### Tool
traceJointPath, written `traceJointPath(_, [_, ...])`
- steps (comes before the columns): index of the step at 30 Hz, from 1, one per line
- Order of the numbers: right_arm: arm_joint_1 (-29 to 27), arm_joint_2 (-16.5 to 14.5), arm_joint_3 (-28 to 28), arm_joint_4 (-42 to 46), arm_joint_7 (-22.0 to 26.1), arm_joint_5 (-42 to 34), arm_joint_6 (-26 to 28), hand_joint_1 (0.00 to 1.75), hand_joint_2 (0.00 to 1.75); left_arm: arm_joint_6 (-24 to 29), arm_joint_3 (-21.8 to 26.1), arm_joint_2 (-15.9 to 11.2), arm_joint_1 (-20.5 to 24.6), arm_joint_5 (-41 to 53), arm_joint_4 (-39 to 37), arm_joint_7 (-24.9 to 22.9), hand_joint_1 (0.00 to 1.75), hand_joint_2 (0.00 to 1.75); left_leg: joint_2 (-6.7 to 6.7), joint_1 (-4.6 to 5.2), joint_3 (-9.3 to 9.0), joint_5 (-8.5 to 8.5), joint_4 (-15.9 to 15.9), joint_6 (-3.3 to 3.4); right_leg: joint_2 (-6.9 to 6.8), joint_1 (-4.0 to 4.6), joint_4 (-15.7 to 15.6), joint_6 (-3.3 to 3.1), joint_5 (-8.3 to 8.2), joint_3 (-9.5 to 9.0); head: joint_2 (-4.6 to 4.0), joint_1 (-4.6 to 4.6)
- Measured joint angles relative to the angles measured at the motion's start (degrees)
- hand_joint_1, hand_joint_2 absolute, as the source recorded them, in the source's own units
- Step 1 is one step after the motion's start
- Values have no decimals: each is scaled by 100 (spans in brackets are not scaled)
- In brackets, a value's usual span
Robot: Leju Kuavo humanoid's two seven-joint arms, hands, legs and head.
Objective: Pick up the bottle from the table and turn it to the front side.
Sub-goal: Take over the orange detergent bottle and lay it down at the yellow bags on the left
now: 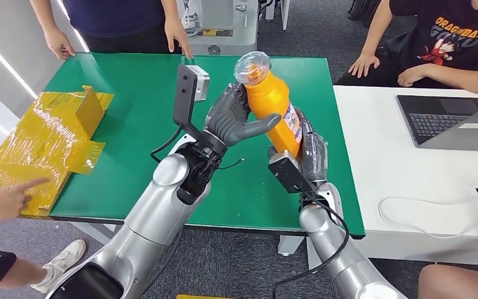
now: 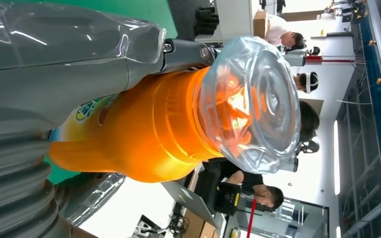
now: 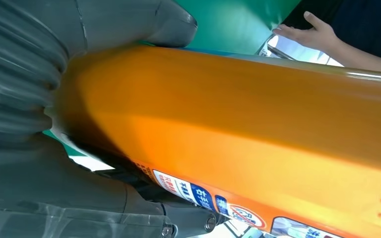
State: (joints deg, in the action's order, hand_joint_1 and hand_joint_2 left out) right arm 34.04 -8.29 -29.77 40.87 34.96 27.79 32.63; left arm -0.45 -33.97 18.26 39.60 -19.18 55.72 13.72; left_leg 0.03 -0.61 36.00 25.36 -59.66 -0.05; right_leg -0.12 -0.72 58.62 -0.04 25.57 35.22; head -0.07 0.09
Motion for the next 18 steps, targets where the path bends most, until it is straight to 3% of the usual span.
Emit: traceJointPath(18, [294, -162, 0, -97, -16, 25, -216, 175, 175, 25, 2, -16, 27, 317, -93, 41, 0, 175, -1, 0, 2, 0, 0, 0, -1, 0, 1, 0, 0, 0, 0, 0])
